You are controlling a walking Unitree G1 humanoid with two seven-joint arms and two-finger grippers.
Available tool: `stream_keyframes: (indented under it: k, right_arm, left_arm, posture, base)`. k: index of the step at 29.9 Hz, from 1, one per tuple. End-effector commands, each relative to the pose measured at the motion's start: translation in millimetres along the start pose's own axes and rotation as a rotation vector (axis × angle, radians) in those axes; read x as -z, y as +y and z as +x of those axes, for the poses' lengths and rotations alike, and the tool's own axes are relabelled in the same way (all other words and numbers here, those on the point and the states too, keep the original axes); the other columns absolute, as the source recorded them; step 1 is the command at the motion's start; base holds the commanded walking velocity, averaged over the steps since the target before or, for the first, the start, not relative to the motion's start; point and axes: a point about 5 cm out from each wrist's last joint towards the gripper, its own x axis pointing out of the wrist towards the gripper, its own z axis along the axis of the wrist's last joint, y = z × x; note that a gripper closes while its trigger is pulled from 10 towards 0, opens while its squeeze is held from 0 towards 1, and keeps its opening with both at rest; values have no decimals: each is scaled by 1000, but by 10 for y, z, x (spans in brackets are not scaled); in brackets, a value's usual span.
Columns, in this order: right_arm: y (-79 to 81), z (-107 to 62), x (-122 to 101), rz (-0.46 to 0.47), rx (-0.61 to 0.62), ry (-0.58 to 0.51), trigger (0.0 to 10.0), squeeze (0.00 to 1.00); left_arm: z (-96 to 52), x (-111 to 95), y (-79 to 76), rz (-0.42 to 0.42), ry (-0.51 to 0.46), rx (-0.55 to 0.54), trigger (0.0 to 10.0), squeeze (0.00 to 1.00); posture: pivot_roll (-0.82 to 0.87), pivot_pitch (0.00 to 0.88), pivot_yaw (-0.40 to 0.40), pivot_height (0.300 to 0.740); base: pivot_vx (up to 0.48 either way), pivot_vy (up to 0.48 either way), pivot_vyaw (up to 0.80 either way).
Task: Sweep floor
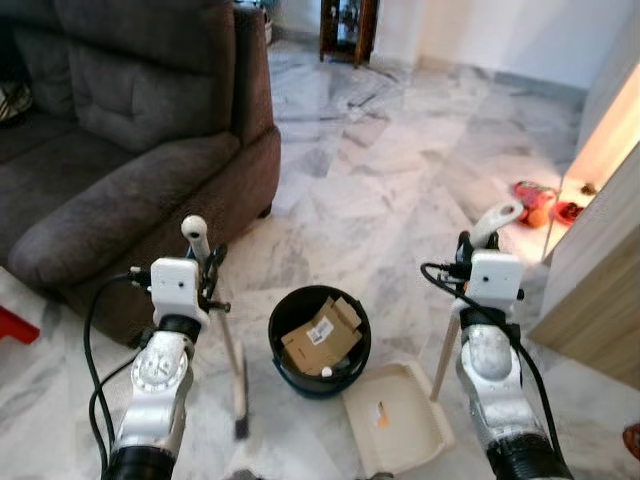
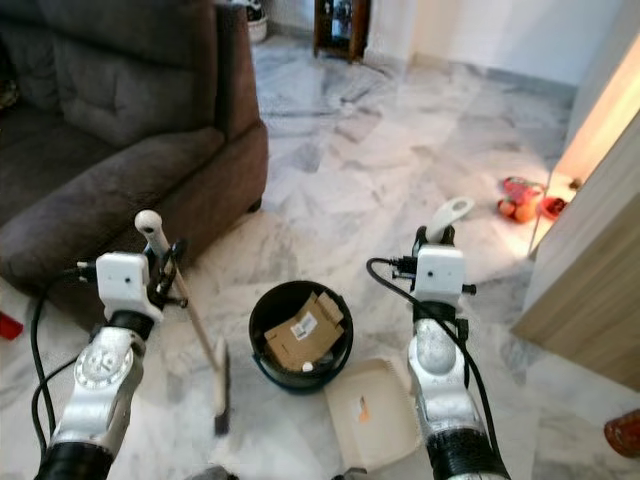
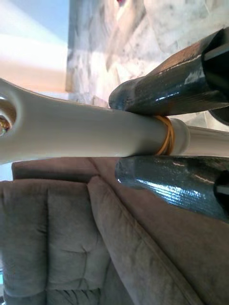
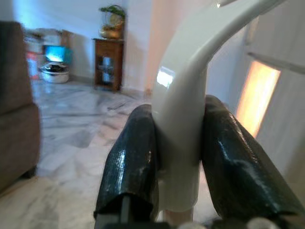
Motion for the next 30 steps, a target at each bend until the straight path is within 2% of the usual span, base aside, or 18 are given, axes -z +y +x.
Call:
stream_keyframes:
  k: [1, 9, 25, 30]
  right_arm:
    - [7, 34, -59, -3, -1, -25, 10000, 0]
    - [-5, 36, -61, 2, 2, -26, 10000, 0]
    - [2, 32, -40, 25, 5, -6, 10000, 0]
    - [4, 32, -32, 27, 1, 1, 10000, 0]
  left_arm:
    - [24, -73, 23, -7, -40, -8, 10000, 0]
    - [24, -70, 15, -9, -38, -10, 10000, 0]
    - [27, -54, 2, -10, -26, -5, 10000, 0]
    - [27, -52, -4, -14, -24, 0, 10000, 0]
  posture:
    - [-20, 59, -23, 740]
    - [-23, 62, -28, 740]
    - [-19, 67, -30, 740]
    - [-19, 67, -30, 740]
  base:
    - [-270, 0, 0]
    - [-271, 0, 0]
    - [0, 0, 0]
    - [0, 0, -800]
